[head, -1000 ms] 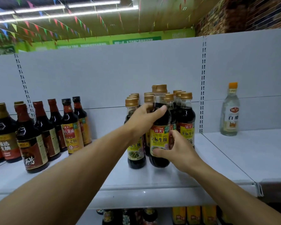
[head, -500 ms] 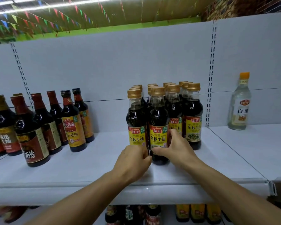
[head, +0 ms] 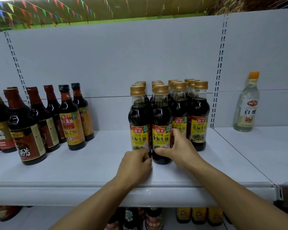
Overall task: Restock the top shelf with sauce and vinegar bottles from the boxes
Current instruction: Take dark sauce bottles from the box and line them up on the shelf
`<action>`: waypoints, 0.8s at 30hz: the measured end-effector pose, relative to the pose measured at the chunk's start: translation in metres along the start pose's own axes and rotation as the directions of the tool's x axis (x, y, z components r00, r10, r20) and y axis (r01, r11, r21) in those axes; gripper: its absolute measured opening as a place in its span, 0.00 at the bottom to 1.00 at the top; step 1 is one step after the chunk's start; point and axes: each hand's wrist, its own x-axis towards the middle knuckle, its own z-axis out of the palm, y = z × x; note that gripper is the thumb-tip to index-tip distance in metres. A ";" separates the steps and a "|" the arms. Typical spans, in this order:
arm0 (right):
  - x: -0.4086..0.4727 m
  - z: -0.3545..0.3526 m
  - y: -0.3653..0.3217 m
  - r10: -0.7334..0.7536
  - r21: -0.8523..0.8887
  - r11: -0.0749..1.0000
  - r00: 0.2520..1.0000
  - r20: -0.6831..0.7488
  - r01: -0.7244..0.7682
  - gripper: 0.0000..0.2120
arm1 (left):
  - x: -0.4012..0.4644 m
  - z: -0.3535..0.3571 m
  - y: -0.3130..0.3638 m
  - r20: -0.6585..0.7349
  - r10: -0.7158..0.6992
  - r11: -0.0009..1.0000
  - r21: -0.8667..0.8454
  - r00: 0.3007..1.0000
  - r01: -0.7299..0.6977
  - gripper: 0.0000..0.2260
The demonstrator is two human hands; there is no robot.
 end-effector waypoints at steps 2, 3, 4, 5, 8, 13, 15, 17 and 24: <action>0.000 0.001 0.001 -0.005 0.006 1.000 1.000 0.008 0.005 0.30 | -0.001 0.001 -0.001 -0.012 -0.003 0.999 -0.034 1.000 0.003 0.09; 0.000 0.001 0.002 -0.006 0.015 1.000 1.000 0.012 0.005 0.30 | -0.002 0.002 -0.001 -0.014 -0.004 0.999 -0.045 1.000 0.004 0.09; -0.001 0.002 0.002 -0.003 0.027 1.000 1.000 0.017 0.003 0.31 | -0.003 0.002 -0.001 -0.018 -0.004 0.999 -0.046 1.000 0.003 0.09; -0.001 0.002 0.003 -0.003 0.036 0.999 1.000 0.022 0.003 0.32 | -0.003 0.002 -0.001 -0.023 -0.002 0.999 -0.039 1.000 0.001 0.09; -0.001 0.004 0.003 -0.012 0.045 0.999 0.999 0.035 0.011 0.34 | -0.006 0.002 0.000 -0.041 0.007 1.000 -0.012 0.999 -0.007 0.09; -0.003 -0.001 0.005 -0.041 0.042 0.998 0.994 0.099 0.037 0.41 | -0.009 0.001 0.005 -0.062 0.001 1.000 0.021 0.998 0.001 0.09; -0.006 -0.006 0.008 -0.035 0.025 0.999 0.990 0.136 0.032 0.38 | -0.010 0.000 0.009 -0.075 -0.014 0.999 0.028 0.997 0.016 0.09; -0.010 -0.010 0.010 -0.042 -0.004 0.999 0.987 0.152 0.043 0.34 | -0.008 -0.003 0.013 -0.070 -0.022 0.997 0.070 0.997 0.027 0.09; -0.040 -0.041 0.008 -0.105 -0.084 0.990 0.991 0.086 0.112 0.36 | -0.027 -0.002 0.045 -0.123 -0.006 0.974 0.225 0.992 0.034 0.07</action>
